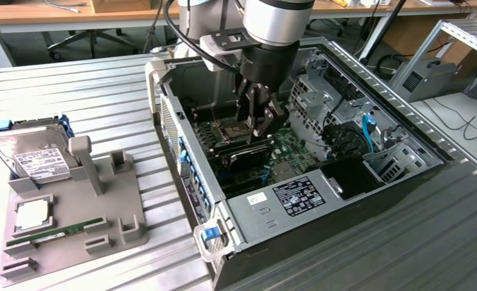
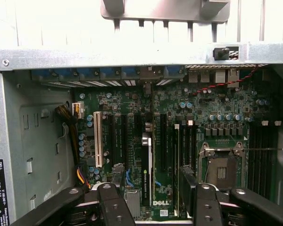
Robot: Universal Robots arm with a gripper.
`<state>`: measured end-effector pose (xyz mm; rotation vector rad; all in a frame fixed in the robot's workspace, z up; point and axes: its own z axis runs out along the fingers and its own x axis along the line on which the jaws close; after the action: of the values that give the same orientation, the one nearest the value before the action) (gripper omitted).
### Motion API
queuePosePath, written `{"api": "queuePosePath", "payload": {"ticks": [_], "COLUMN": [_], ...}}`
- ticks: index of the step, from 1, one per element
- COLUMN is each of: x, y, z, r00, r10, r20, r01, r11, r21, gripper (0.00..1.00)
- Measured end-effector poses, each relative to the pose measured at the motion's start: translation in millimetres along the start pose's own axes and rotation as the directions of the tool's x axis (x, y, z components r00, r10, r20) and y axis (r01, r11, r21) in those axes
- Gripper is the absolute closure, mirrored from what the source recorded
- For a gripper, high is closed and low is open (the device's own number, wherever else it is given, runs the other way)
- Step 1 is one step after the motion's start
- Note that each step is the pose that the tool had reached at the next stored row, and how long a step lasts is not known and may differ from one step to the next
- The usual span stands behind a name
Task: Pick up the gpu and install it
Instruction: 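Press down on the gpu until it lock into place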
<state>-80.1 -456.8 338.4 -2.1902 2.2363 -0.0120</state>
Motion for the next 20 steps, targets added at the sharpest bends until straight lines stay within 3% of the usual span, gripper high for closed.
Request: {"api": "queuePosePath", "payload": {"ticks": [3,9,10,12,20], "x": [0.0,0.0,0.0,0.0,-0.1], "y": [0.0,0.0,0.0,0.0,-3.6], "z": [0.0,0.0,0.0,0.0,0.0], "r00": [1.0,1.0,1.0,1.0,1.0], "r10": [0.0,0.0,0.0,0.0,0.0], "r20": [0.0,0.0,0.0,0.0,-0.0001], "r01": [0.0,0.0,0.0,0.0,0.0], "r11": [1.0,1.0,1.0,1.0,1.0], "r21": [-0.0001,0.0,0.0,0.0,-0.0001], "gripper": [0.5,0.8,0.8,0.89,0.89]}}
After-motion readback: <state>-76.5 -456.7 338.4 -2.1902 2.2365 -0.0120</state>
